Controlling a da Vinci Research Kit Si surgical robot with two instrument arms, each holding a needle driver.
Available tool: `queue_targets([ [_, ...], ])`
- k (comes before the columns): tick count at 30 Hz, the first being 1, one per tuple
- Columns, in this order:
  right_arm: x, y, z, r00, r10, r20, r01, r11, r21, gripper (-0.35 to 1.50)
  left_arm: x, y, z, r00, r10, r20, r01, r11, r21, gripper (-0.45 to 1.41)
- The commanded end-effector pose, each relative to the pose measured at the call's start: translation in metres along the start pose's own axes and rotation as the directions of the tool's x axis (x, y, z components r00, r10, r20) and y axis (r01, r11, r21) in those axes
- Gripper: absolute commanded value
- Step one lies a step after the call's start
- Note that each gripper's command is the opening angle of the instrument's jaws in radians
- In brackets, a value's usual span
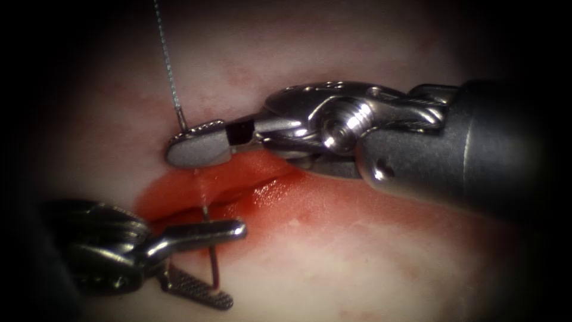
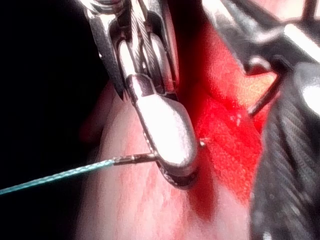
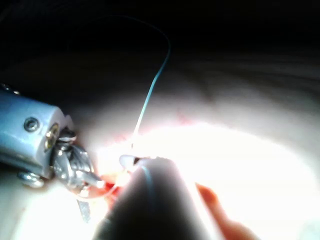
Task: Wound Closure
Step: Pull the needle through with the left tool.
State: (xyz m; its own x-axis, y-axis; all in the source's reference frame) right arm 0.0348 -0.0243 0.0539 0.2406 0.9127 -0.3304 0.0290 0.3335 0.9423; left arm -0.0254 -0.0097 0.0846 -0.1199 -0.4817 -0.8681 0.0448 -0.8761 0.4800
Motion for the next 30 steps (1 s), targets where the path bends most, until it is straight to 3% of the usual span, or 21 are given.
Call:
queue_targets([
  [1,0.0013,-0.0002,0.0009,1.0,-0.004,-0.004,0.004,1.0,0.004,-0.35,-0.0004,-0.0008,0.0004,1.0,0.005,0.0,-0.005,1.0,0.002,0.64],
  [3,0.0013,-0.0002,0.0009,1.0,-0.004,-0.004,0.004,1.0,0.004,-0.35,-0.0004,-0.0008,0.0004,1.0,0.006,0.001,-0.006,1.0,0.002,0.61],
  [6,0.0013,-0.0002,0.0009,1.0,-0.004,-0.004,0.004,1.0,0.005,-0.35,-0.0005,-0.0009,0.0004,1.0,0.005,0.0,-0.005,1.0,0.001,0.39],
  [10,0.0013,-0.0003,0.0009,1.0,-0.004,-0.004,0.004,1.0,0.005,-0.35,-0.0004,-0.0013,0.0004,1.0,0.001,0.0,-0.001,1.0,0.003,-0.45],
  [16,0.0014,-0.0004,0.0009,1.0,-0.002,-0.002,0.002,1.0,0.003,-0.35,-0.0002,-0.0016,0.0004,1.0,0.002,-0.015,-0.003,1.0,-0.018,-0.45],
  [19,0.0013,-0.0005,0.0009,0.999,-0.054,-0.003,0.054,0.999,0.006,-0.35,-0.0001,-0.0015,0.0003,0.997,-0.068,-0.029,0.067,0.997,-0.037,-0.45],
  [20,0.0014,-0.0005,0.0009,0.997,-0.072,-0.011,0.072,0.997,-0.003,-0.18,-0.0001,-0.0015,0.0003,0.995,-0.092,-0.037,0.09,0.995,-0.046,-0.45],
  [23,0.0015,-0.0008,0.0007,0.993,-0.109,-0.045,0.107,0.993,-0.038,0.71,0.0001,-0.0014,0.0002,0.986,-0.157,-0.057,0.152,0.985,-0.08,-0.45],
  [24,0.0016,-0.0009,0.0006,0.989,-0.136,-0.058,0.133,0.989,-0.058,0.9,0.0003,-0.0015,0.0001,0.979,-0.194,-0.06,0.188,0.978,-0.087,-0.45],
  [26,0.0018,-0.0014,0.0005,0.984,-0.151,-0.091,0.142,0.985,-0.097,1.13,0.0007,-0.0019,0.0001,0.96,-0.275,-0.058,0.269,0.958,-0.095,-0.45],
  [28,0.0019,-0.0019,0.0004,0.977,-0.178,-0.114,0.161,0.977,-0.141,1.13,0.0009,-0.002,0.0001,0.943,-0.329,-0.049,0.324,0.942,-0.088,-0.45],
  [30,0.002,-0.0024,0.0004,0.966,-0.227,-0.125,0.199,0.959,-0.199,1.13,0.0012,-0.0019,0.0,0.9,-0.433,-0.043,0.428,0.899,-0.097,-0.45],
])
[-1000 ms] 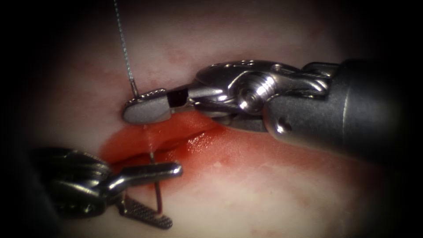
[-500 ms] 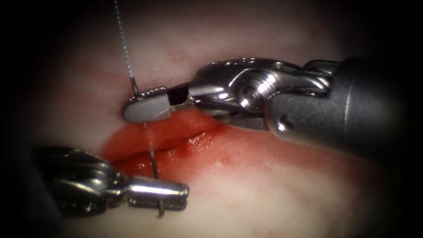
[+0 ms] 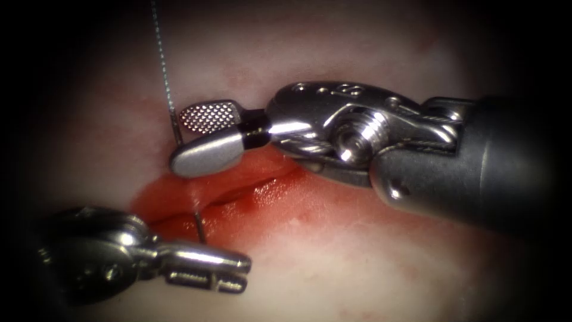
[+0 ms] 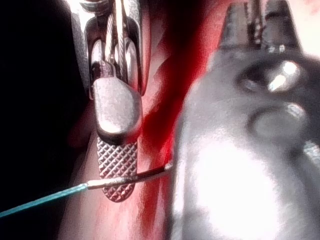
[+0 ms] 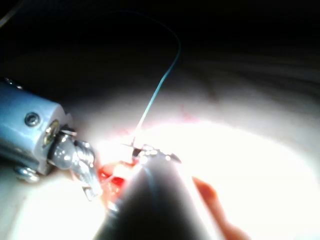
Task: Wound Closure
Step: Pull the needle through with the left tool.
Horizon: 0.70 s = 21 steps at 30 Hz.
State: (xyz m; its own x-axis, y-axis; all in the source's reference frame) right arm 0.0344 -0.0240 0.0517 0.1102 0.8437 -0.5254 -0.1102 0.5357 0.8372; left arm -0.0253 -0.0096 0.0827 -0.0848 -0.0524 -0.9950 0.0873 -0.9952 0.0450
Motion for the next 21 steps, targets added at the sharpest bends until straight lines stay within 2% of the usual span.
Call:
queue_targets([
  [1,0.0011,-0.0006,0.0011,1.0,-0.023,-0.014,0.023,0.999,-0.027,1.11,0.0001,-0.0009,0.0003,0.998,-0.057,0.007,0.057,0.998,-0.001,-0.45],
  [2,0.0012,-0.0007,0.0011,0.999,-0.042,-0.02,0.041,0.998,-0.047,1.11,0.0002,-0.0007,0.0002,0.99,-0.14,0.026,0.141,0.99,-0.024,-0.45],
  [5,0.0012,-0.001,0.001,0.996,-0.085,-0.041,0.08,0.991,-0.108,1.15,0.0006,-0.0005,-0.0002,0.964,-0.26,0.057,0.262,0.964,-0.043,-0.45],
  [8,0.0011,-0.0011,0.0009,0.992,-0.113,-0.06,0.102,0.982,-0.162,1.13,0.0016,-0.0004,-0.0006,0.923,-0.385,-0.005,0.384,0.922,-0.047,-0.45],
  [13,0.0011,-0.001,0.0008,0.991,-0.121,-0.061,0.109,0.979,-0.172,1.06,0.0029,0.0003,-0.0005,0.866,-0.491,-0.094,0.485,0.871,-0.082,-0.45],
  [15,0.0011,-0.001,0.0007,0.991,-0.121,-0.06,0.109,0.979,-0.17,1.06,0.0031,0.0003,-0.0003,0.864,-0.492,-0.105,0.484,0.87,-0.092,-0.45],
  [21,0.001,-0.001,0.0007,0.99,-0.127,-0.059,0.116,0.979,-0.169,1.03,0.0048,0.0,-0.0008,0.818,-0.549,-0.173,0.536,0.836,-0.118,-0.45],
])
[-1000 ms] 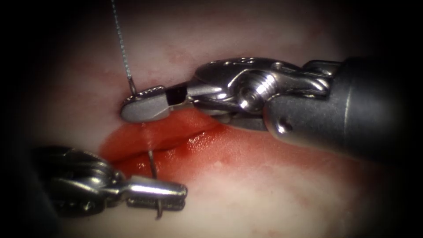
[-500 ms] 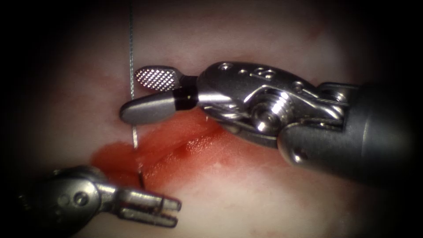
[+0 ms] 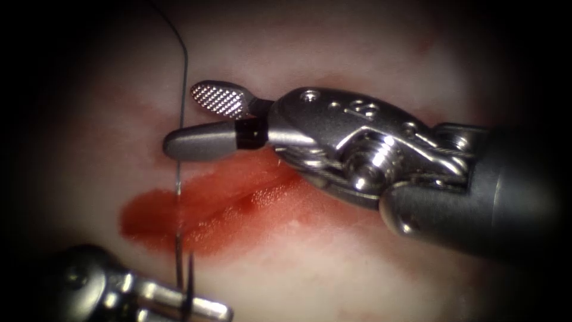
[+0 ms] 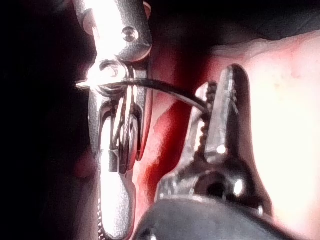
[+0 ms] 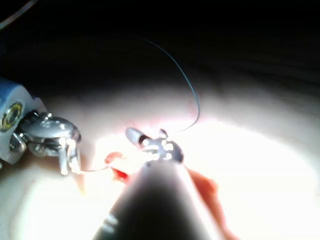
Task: Wound Closure
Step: Pull the needle through with the left tool, then mistakenly pull the suture through with the right tool.
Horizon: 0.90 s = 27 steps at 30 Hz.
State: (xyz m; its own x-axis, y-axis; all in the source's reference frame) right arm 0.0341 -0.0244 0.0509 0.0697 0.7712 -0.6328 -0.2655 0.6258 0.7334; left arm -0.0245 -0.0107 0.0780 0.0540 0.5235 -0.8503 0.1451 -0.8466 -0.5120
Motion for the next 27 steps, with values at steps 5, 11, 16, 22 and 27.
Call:
queue_targets([
  [5,0.0009,-0.0002,0.0011,1.0,-0.003,-0.006,0.003,1.0,0.003,1.0,0.0022,0.0005,0.0003,0.997,-0.034,-0.075,0.033,0.999,-0.019,-0.45],
  [11,0.0009,-0.0002,0.001,1.0,-0.003,-0.005,0.003,1.0,0.004,0.96,0.0051,0.0022,-0.0006,0.985,-0.071,-0.155,0.06,0.996,-0.073,-0.45],
  [16,0.0009,-0.0002,0.0009,1.0,-0.027,-0.005,0.027,1.0,0.006,0.9,0.0061,0.0022,-0.0009,0.982,-0.092,-0.164,0.076,0.992,-0.101,-0.45],
  [22,0.0006,-0.0003,0.0002,0.856,-0.518,-0.001,0.518,0.855,0.021,0.26,0.0058,0.0006,-0.0025,0.989,0.002,-0.15,-0.002,1.0,-0.001,-0.45],
  [27,0.0007,-0.0004,0.0001,0.699,-0.714,-0.021,0.714,0.697,0.069,0.21,0.0045,-0.0011,-0.0042,0.994,0.049,-0.094,-0.043,0.997,0.064,-0.45],
])
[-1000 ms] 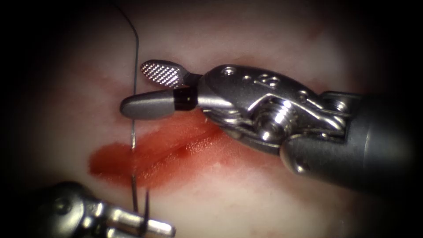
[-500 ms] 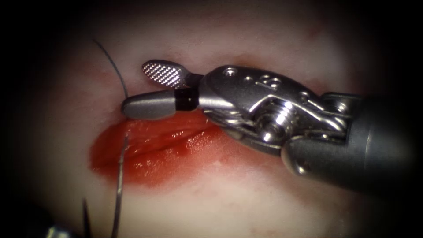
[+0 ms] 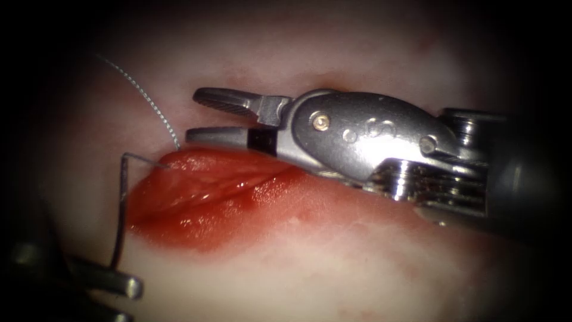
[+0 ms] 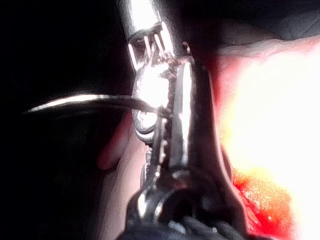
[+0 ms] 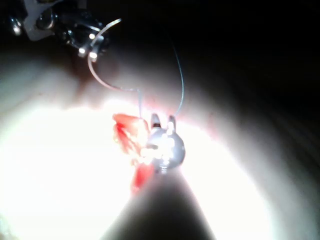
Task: Wound Closure
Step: Mistakenly pull the suture through with the right tool.
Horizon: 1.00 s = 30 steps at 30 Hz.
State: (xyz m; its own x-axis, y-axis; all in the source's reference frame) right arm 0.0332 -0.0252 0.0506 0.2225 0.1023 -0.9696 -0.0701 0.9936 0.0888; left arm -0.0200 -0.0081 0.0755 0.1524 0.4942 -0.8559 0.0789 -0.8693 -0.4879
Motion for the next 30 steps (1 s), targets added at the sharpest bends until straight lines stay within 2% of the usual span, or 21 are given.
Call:
queue_targets([
  [1,0.0008,0.001,0.0011,1.0,-0.012,-0.007,0.012,1.0,0.001,0.24,0.0005,-0.0011,0.0001,1.0,0.023,0.012,-0.023,1.0,0.008,-0.45],
  [2,0.0008,0.001,0.0011,1.0,-0.011,-0.007,0.011,1.0,0.002,0.38,0.0004,-0.0013,-0.0001,0.999,0.039,0.024,-0.039,0.999,0.019,-0.45],
  [6,0.001,0.001,0.001,1.0,-0.01,-0.008,0.01,1.0,0.005,0.31,0.0005,-0.0016,-0.0005,0.998,0.049,0.026,-0.05,0.997,0.053,-0.45],
  [8,0.0012,0.0011,0.0009,1.0,0.006,-0.008,-0.005,1.0,0.004,0.01,0.0005,-0.0015,-0.0005,0.998,0.051,0.026,-0.052,0.996,0.069,-0.45],
  [10,0.0014,0.0013,0.001,0.999,0.046,-0.009,-0.046,0.999,0.005,-0.16,0.0004,-0.0014,-0.0003,0.998,0.058,0.032,-0.06,0.996,0.068,-0.45],
  [12,0.0018,0.0018,0.0012,0.993,0.119,-0.007,-0.119,0.993,-0.002,-0.23,0.0003,-0.0013,-0.0001,0.996,0.071,0.046,-0.073,0.996,0.052,-0.45],
  [13,0.002,0.0019,0.0013,0.989,0.145,-0.006,-0.145,0.989,-0.006,-0.23,0.0002,-0.0012,-0.0001,0.995,0.084,0.062,-0.086,0.996,0.037,-0.45],
  [14,0.0022,0.0021,0.0014,0.985,0.172,-0.005,-0.172,0.985,-0.014,-0.09,0.0,-0.001,0.0,0.991,0.097,0.089,-0.098,0.995,0.009,-0.45],
  [17,0.0025,0.0022,0.0016,0.983,0.183,-0.004,-0.183,0.983,-0.018,0.07,-0.0012,-0.0004,-0.0002,0.965,0.173,0.197,-0.157,0.983,-0.095,-0.45],
  [21,0.0026,0.0019,0.0017,0.98,0.2,-0.004,-0.2,0.98,-0.019,0.07,-0.0036,-0.0005,-0.0005,0.902,0.257,0.347,-0.206,0.962,-0.177,-0.45],
  [25,0.0026,0.0019,0.0017,0.977,0.212,-0.005,-0.212,0.977,-0.019,0.09,-0.0043,-0.0014,-0.0007,0.823,0.301,0.481,-0.264,0.954,-0.145,-0.45],
  [27,0.0026,0.0019,0.0017,0.977,0.212,-0.005,-0.212,0.977,-0.019,0.09,-0.0043,-0.0018,-0.0008,0.756,0.346,0.556,-0.321,0.936,-0.147,-0.45],
  [29,0.0026,0.0019,0.0017,0.977,0.212,-0.005,-0.212,0.977,-0.019,0.04,-0.0045,-0.0019,-0.0008,0.706,0.38,0.597,-0.351,0.921,-0.171,-0.45],
  [30,0.0025,0.0019,0.0017,0.977,0.211,-0.005,-0.211,0.977,-0.019,-0.04,-0.0047,-0.002,-0.0009,0.661,0.425,0.618,-0.389,0.899,-0.202,-0.45],
])
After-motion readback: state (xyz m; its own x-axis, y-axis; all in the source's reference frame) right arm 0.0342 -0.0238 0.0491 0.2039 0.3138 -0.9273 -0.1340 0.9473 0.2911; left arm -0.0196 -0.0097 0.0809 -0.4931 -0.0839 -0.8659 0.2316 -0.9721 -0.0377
